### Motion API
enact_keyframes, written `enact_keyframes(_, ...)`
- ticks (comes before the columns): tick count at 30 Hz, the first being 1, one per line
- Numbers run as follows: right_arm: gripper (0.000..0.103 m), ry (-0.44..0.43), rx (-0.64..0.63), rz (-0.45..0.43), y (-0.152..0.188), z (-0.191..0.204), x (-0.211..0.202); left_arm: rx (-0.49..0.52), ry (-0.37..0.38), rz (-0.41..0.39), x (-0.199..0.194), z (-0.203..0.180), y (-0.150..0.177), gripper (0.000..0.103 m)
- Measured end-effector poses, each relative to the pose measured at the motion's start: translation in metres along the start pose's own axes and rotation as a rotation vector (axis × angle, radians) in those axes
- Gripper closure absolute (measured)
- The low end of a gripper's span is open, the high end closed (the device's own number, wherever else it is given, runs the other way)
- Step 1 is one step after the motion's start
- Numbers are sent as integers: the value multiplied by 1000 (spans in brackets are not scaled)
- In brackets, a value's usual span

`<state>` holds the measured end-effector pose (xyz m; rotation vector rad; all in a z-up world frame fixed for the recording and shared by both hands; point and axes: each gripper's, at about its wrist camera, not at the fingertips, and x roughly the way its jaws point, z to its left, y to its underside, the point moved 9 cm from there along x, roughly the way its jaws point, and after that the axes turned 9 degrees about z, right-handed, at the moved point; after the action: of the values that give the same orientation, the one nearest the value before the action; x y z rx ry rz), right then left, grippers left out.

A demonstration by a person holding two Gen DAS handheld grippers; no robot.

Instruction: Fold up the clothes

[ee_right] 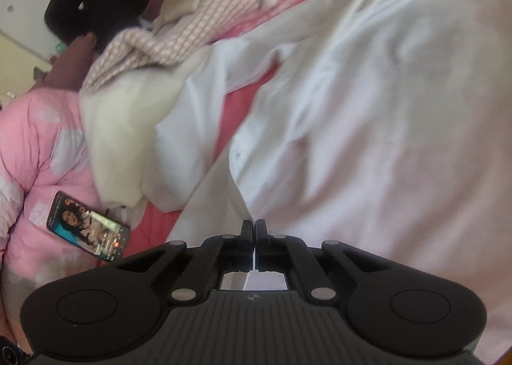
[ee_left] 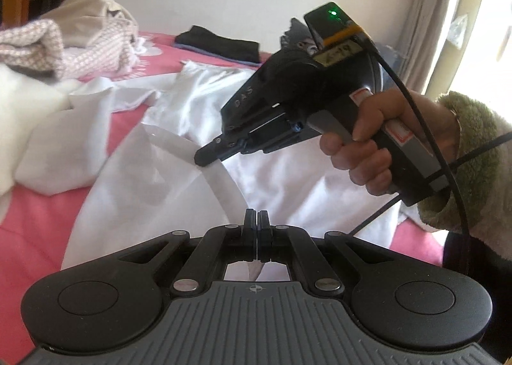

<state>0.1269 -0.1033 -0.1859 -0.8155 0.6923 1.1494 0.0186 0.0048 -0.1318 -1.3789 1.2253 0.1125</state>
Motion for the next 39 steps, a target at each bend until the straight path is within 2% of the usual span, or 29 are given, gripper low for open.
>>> enact_keyframes(7, 103, 36, 53, -33, 5, -35, -26, 34, 86, 47, 25, -23, 4, 103)
enact_keyframes(12, 103, 115, 77, -47, 13, -66, -44, 64, 143, 70, 41, -43, 9, 103)
enact_keyframes(19, 103, 178, 152, -71, 29, -107, -72, 104, 227, 88, 53, -71, 10, 103)
enact_keyframes(24, 103, 216, 202, -72, 43, -132, -85, 135, 265, 186, 61, -84, 29, 103)
enact_keyframes(25, 103, 218, 213, -67, 45, -136, -84, 133, 256, 196, 59, -83, 33, 102)
enact_keyframes(27, 103, 206, 231, -69, 50, -139, -83, 129, 242, 205, 50, -78, 37, 92)
enact_keyframes(29, 103, 215, 220, -75, 52, -138, -85, 110, 211, 194, 36, -66, 40, 86)
enact_keyframes(39, 102, 164, 259, -83, 54, -133, -78, -44, -12, 196, -35, 21, 57, 85)
